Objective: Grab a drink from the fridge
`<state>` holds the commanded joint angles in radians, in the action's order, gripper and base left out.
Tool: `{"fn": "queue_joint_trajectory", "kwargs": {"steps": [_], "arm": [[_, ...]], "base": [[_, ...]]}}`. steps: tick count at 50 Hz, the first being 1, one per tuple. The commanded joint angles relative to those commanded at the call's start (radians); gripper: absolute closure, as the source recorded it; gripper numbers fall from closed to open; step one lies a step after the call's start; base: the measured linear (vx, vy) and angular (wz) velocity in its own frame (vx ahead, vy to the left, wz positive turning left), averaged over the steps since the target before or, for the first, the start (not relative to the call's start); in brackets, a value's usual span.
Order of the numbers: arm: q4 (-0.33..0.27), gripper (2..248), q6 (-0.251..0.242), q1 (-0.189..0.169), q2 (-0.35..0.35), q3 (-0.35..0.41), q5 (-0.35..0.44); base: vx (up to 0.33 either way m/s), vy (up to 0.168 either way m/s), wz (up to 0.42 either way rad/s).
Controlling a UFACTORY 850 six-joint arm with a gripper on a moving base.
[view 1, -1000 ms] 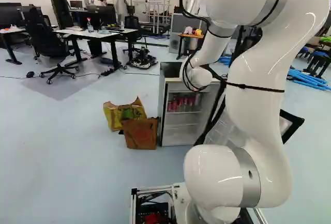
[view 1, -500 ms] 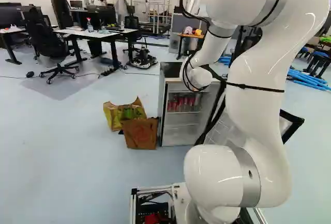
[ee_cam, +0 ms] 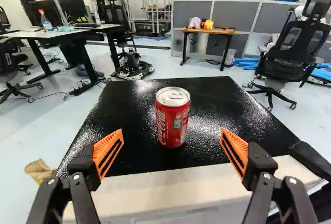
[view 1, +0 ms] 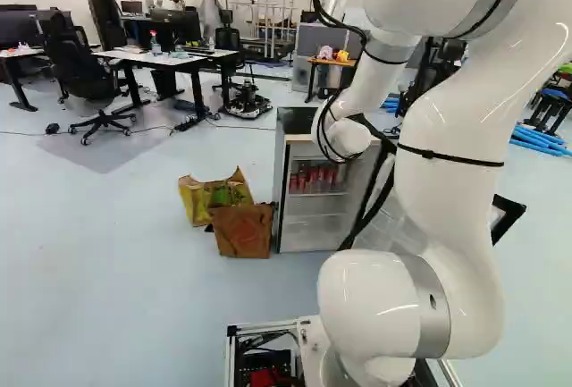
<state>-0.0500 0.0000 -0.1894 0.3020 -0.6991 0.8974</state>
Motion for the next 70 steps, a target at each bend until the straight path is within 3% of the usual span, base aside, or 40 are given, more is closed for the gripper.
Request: {"fn": "queue_joint_trajectory", "kwargs": {"steps": [23, 70], "arm": [[0.0, 3, 0.0, -0.033, -0.095, 0.112, -0.01], [0.0, 3, 0.0, -0.192, -0.276, 0.23, -0.252]], "base": [[0.0, 0.0, 0.0], [0.0, 0.0, 0.0]]}}
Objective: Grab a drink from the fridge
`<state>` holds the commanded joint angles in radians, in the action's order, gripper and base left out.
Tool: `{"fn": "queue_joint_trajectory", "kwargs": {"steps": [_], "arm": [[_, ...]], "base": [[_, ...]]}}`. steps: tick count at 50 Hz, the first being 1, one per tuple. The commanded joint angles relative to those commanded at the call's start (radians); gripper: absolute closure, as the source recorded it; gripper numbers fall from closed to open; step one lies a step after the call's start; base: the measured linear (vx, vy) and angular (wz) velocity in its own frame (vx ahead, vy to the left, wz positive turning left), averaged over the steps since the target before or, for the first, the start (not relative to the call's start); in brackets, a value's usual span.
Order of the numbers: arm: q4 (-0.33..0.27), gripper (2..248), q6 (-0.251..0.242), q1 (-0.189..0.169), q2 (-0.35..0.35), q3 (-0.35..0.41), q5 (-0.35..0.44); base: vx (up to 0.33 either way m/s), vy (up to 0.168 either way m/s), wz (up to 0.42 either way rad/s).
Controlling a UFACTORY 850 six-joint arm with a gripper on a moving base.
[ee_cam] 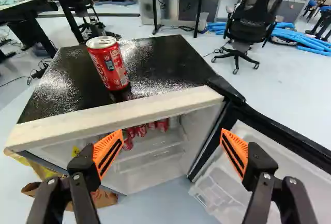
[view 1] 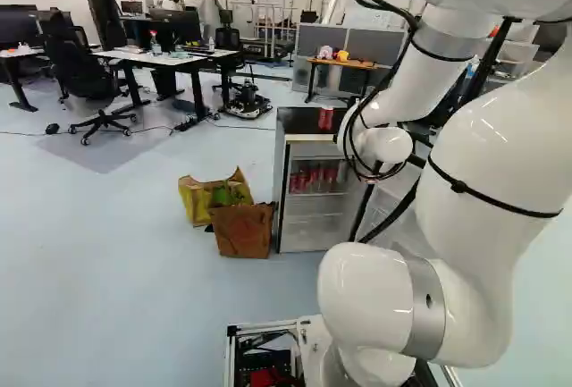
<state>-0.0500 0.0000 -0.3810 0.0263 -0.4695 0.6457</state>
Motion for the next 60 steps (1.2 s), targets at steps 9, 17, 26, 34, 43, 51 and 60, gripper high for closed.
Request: {"fn": "queue_joint_trajectory", "kwargs": {"steps": [9, 17, 26, 34, 43, 51, 60], "arm": [[0.0, 3, 0.0, -0.034, -0.034, 0.012, -0.044], [0.0, 3, 0.0, -0.064, -0.057, 0.013, -0.079], [0.0, 3, 0.0, -0.096, -0.071, 0.004, -0.113], [0.0, 3, 0.0, -0.122, -0.076, -0.011, -0.137], [0.0, 3, 0.0, -0.149, -0.079, -0.031, -0.164], [0.0, 3, 0.0, -0.174, -0.08, -0.05, -0.188], [0.0, 3, 0.0, -0.2, -0.079, -0.074, -0.217]], "base": [[0.0, 0.0, 0.0], [0.0, 0.0, 0.0], [0.0, 0.0, 0.0], [0.0, 0.0, 0.0], [0.0, 0.0, 0.0], [0.0, 0.0, 0.0], [0.0, 0.0, 0.0]]}}
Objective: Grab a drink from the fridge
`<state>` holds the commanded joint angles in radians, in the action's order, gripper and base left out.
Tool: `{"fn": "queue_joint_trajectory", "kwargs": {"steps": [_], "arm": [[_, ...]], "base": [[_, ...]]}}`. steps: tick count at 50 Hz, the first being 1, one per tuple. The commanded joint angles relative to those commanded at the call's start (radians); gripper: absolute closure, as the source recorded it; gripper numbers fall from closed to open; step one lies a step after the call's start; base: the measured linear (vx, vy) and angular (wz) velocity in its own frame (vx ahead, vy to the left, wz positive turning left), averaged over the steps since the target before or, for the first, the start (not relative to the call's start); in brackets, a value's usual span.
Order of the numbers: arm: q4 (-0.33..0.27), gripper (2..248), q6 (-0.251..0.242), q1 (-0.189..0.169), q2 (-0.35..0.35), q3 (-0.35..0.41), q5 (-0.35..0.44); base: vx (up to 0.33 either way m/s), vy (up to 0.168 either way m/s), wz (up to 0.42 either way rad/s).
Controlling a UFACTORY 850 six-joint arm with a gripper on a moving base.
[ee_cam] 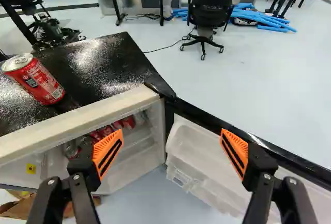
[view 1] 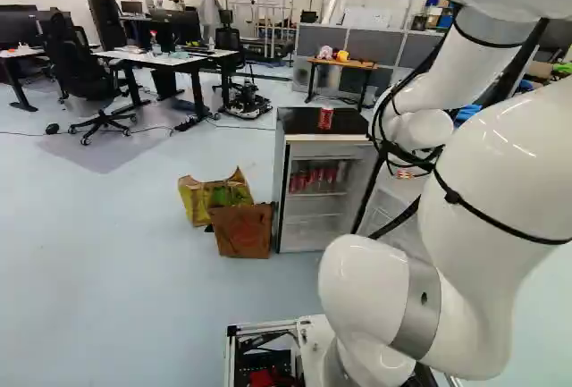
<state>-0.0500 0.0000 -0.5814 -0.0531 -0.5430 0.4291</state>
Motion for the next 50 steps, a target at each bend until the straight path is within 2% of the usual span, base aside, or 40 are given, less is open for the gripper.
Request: {"fn": "queue_joint_trajectory", "kwargs": {"steps": [42, 50], "arm": [[0.0, 3, 0.0, -0.116, 0.022, -0.125, -0.181], [0.0, 3, 0.0, -0.136, 0.049, -0.153, -0.219]], "base": [[0.0, 0.0, 0.0], [0.0, 0.0, 0.0]]}}
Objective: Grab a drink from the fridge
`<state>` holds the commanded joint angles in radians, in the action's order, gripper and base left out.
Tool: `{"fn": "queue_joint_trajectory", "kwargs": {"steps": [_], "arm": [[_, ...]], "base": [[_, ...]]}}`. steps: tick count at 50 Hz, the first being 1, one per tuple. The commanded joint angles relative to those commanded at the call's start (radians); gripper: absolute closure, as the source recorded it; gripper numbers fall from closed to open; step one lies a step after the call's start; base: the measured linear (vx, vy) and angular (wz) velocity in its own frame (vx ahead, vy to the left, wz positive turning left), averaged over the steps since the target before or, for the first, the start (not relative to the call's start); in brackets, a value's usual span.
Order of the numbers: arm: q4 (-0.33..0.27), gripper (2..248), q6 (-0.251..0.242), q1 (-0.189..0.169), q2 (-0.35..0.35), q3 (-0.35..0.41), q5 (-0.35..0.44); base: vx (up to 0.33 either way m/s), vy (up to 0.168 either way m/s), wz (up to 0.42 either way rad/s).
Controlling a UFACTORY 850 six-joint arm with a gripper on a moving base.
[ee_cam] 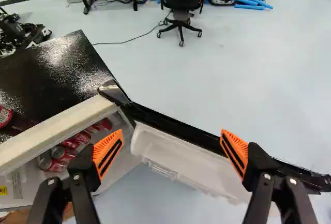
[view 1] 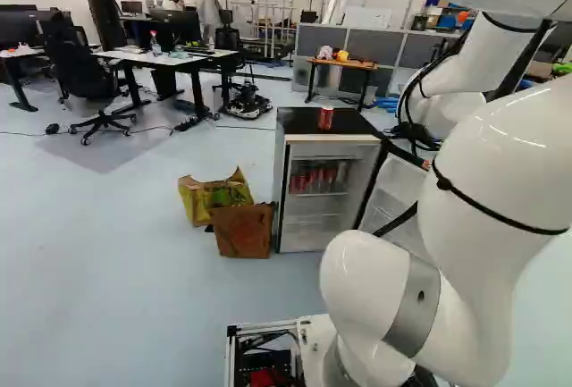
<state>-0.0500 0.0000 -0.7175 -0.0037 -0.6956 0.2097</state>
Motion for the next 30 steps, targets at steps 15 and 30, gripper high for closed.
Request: {"fn": "queue_joint_trajectory", "kwargs": {"steps": [15, 30], "arm": [[0.0, 3, 0.0, -0.037, 0.052, -0.054, -0.066], [0.0, 3, 0.0, -0.073, 0.105, -0.109, -0.084]], "base": [[0.0, 0.0, 0.0], [0.0, 0.0, 0.0]]}}
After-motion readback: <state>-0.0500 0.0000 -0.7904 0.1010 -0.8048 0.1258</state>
